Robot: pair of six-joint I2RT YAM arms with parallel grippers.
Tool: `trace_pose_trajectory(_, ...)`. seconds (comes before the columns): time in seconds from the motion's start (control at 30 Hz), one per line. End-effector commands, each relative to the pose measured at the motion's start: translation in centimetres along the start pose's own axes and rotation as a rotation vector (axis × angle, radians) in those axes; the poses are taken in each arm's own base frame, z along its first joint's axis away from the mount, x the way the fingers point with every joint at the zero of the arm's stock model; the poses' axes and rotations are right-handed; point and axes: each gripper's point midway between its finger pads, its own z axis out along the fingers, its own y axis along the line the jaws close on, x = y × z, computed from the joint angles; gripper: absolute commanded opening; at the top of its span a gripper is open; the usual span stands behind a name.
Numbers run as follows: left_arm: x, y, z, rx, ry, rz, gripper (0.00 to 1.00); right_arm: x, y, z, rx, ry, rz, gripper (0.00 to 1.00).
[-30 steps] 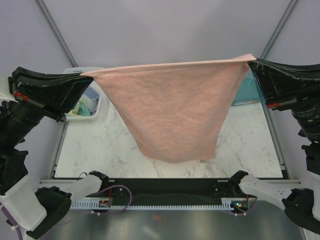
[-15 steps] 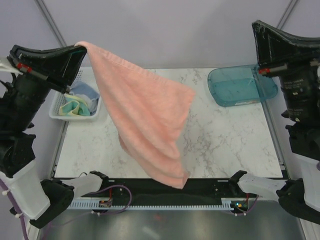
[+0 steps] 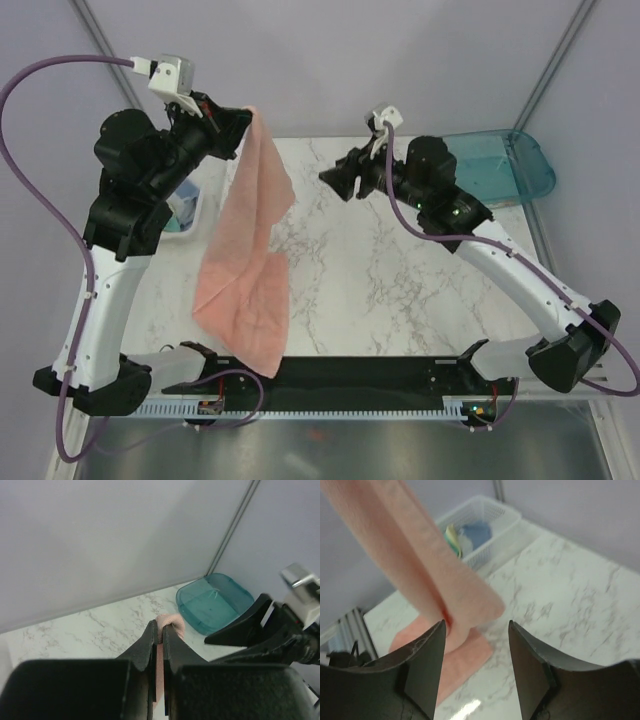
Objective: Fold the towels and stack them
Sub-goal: Flatten out the crumpled towel
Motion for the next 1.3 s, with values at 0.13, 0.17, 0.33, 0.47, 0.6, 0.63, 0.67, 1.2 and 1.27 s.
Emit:
trace_pose_trajectory(0.13,-2.1,-0.4,-2.3,0.025,-0.151,0.087,0.02,5.3,5.5,-0.4,-0.307,-0.086,0.238,0.68)
trace_pose_trajectory(0.17,-1.7,-0.3,-2.3,0.019,-0.145,0.087,0.02,7.0,6.1,0.4,-0.32,-0.053,0.255,0.68)
trace_pose_trajectory(0.33,0.1,0.6,-1.7,-0.006,-0.106,0.092,0.02,11.0,6.2,2.5,-0.312,-0.02,0.26,0.67)
trace_pose_trajectory(0.47,1.0,1.0,-1.3,-0.018,-0.085,0.093,0.02,14.7,4.9,4.6,-0.263,0.042,0.276,0.62)
trace_pose_trajectory(0.6,2.2,1.0,-0.8,0.001,-0.055,0.109,0.02,15.5,4.5,4.2,-0.25,0.026,0.272,0.66)
trace_pose_trajectory(0.63,2.3,1.0,-0.8,0.006,-0.051,0.114,0.02,15.6,4.4,4.1,-0.247,0.036,0.27,0.67)
trace_pose_trajectory(0.67,2.6,0.6,-0.8,0.026,-0.043,0.117,0.02,15.6,4.1,4.0,-0.241,0.039,0.266,0.67)
trace_pose_trajectory(1.2,3.1,0.5,-1.2,0.042,-0.034,0.126,0.02,16.1,2.1,3.3,-0.505,0.123,0.331,0.87)
trace_pose_trajectory(1.27,3.1,0.4,-1.5,0.042,-0.037,0.126,0.02,16.4,1.8,3.7,-0.535,0.143,0.381,0.87)
